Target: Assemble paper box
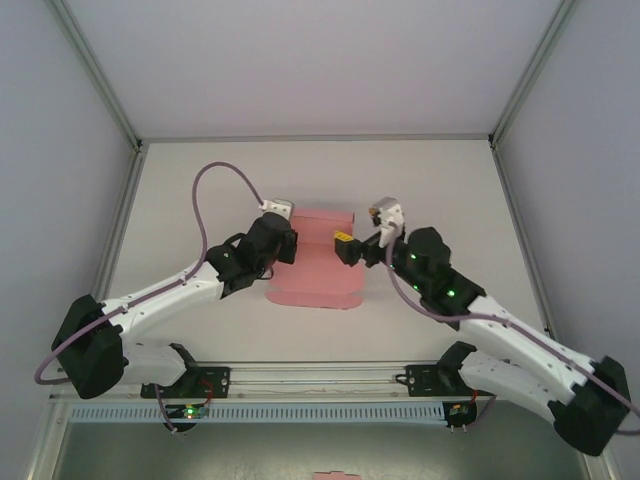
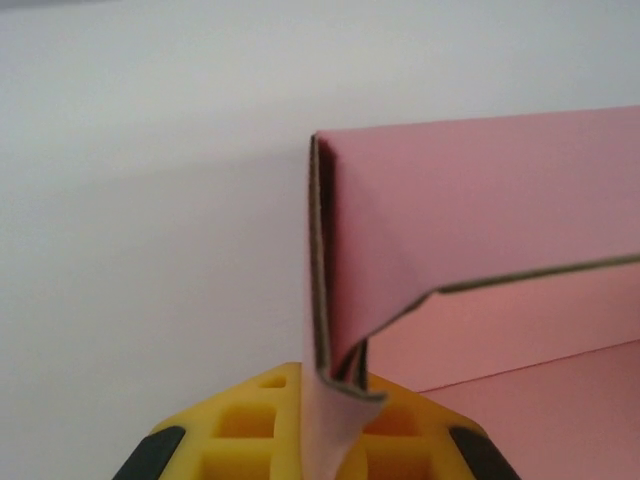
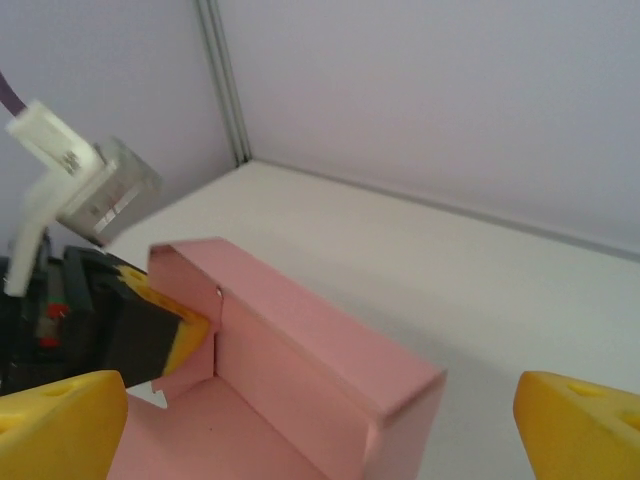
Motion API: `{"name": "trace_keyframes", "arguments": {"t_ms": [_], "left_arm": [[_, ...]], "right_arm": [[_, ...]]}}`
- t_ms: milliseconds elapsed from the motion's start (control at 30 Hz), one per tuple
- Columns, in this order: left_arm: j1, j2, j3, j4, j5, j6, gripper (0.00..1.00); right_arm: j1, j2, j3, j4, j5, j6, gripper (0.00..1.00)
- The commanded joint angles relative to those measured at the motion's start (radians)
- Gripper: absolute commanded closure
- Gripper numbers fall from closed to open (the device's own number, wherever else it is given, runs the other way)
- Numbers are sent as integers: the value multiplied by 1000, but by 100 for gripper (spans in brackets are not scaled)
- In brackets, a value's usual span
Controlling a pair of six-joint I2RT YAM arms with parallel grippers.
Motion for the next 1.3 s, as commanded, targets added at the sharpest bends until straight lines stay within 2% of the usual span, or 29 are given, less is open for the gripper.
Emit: {"name": "trace_keyframes", "arguments": {"t_ms": [0,100,167,233,300,433,533,600,667,767,833,867,933,967,1000,1167,1267], "left_arm": [[12,-2,97,-52,73,477,100],[16,44,197,-191,143,837,100],[16,98,317,-381,202,1057,100],[18,165,456,-579,274,1231,100],[11,228,545,-686,278,1394,100],[-35,381,634,-694,179,1676,100],[-104,514,674,-634,69,1831,100],[-131,592,722,-647,52,1899,100],[-154,669,775,-677,32,1946,97],[-192,772,816,-720,-63,1998,92],[-207,810,849,-731,-54,1967,75],[-213,816,871,-750,-29,1944,57],[-218,797,897,-755,49,1890,36],[-220,778,900,-741,88,1867,13],[-219,753,901,-736,129,1849,3],[-226,615,898,-713,320,1727,0],[-215,484,822,-544,394,1566,0]], "right_arm": [[-33,-152,-37,-92,100,72,2],[-94,-284,-60,-211,165,111,2],[-142,-360,-71,-284,181,135,2],[-185,-415,-85,-334,181,150,2],[-216,-448,-100,-366,171,162,2],[-257,-471,-126,-402,165,179,2],[-284,-473,-131,-421,163,185,2],[-303,-475,-130,-427,160,189,2],[-325,-474,-132,-433,145,188,2],[-362,-469,-137,-450,133,190,2],[-395,-469,-145,-450,123,191,2],[-413,-464,-146,-449,112,193,2],[-457,-458,-145,-450,73,195,1],[-476,-454,-142,-451,54,200,2],[-496,-450,-146,-444,40,209,2],[-554,-394,-153,-380,-80,170,2],[-556,-327,-145,-302,-136,93,2]]}}
